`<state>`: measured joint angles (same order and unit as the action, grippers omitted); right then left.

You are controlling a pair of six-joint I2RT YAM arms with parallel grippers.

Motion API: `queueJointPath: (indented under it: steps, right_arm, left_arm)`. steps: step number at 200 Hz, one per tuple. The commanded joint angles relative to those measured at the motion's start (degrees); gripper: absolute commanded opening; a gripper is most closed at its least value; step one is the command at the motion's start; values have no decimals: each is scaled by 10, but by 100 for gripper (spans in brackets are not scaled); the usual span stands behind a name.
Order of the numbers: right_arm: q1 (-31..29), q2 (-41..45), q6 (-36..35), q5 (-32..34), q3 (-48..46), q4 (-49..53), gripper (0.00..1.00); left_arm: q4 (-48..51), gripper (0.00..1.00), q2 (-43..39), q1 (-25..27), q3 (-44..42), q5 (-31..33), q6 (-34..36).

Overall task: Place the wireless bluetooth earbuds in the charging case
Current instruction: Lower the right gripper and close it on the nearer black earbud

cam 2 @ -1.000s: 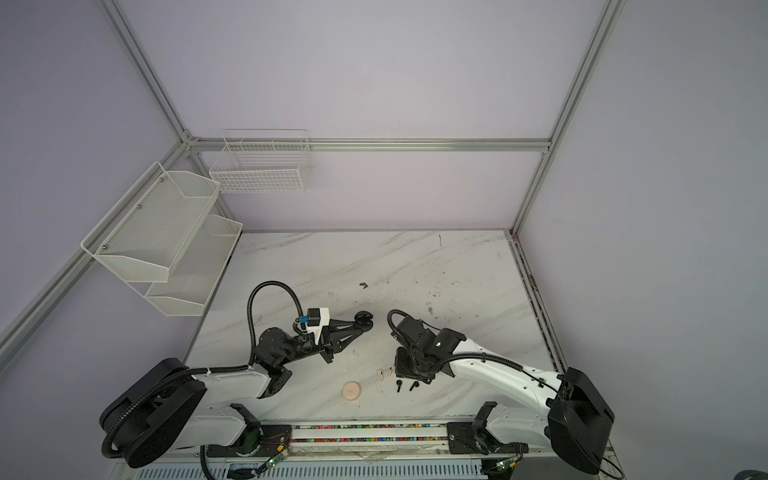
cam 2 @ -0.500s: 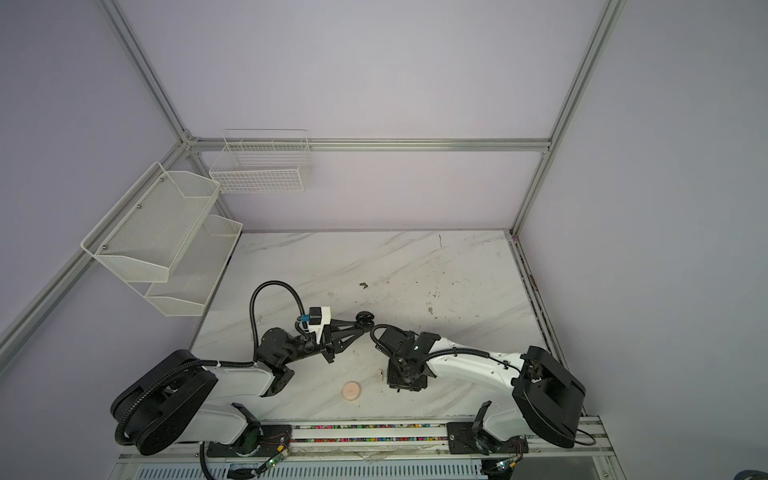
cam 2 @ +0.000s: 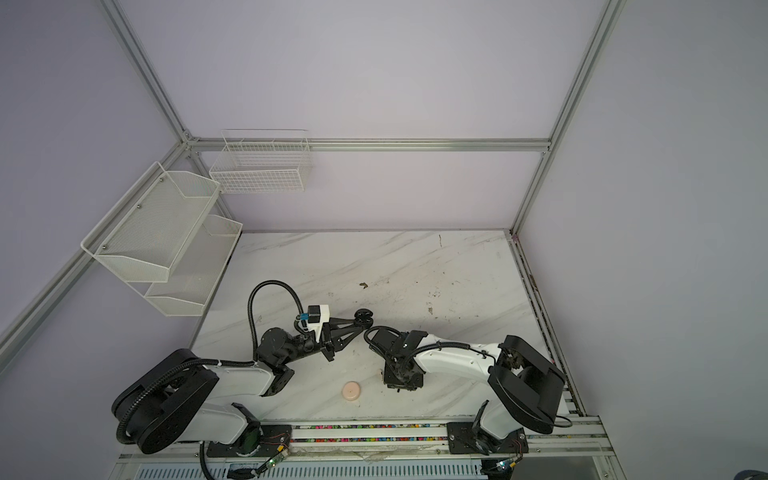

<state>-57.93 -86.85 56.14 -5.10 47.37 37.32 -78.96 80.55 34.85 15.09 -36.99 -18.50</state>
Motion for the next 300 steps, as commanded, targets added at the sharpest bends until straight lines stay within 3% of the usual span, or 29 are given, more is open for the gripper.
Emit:
queueJointPath:
  steps: [1,300]
  right_arm:
    - [0,-12,1,23,24,13,33]
    - [8,-17,-16,32,35,25,23]
  left_arm:
    - [-39,0,-1,4,-14,-22,-4]
    - [-48,0,28,4,-16,-18,-7]
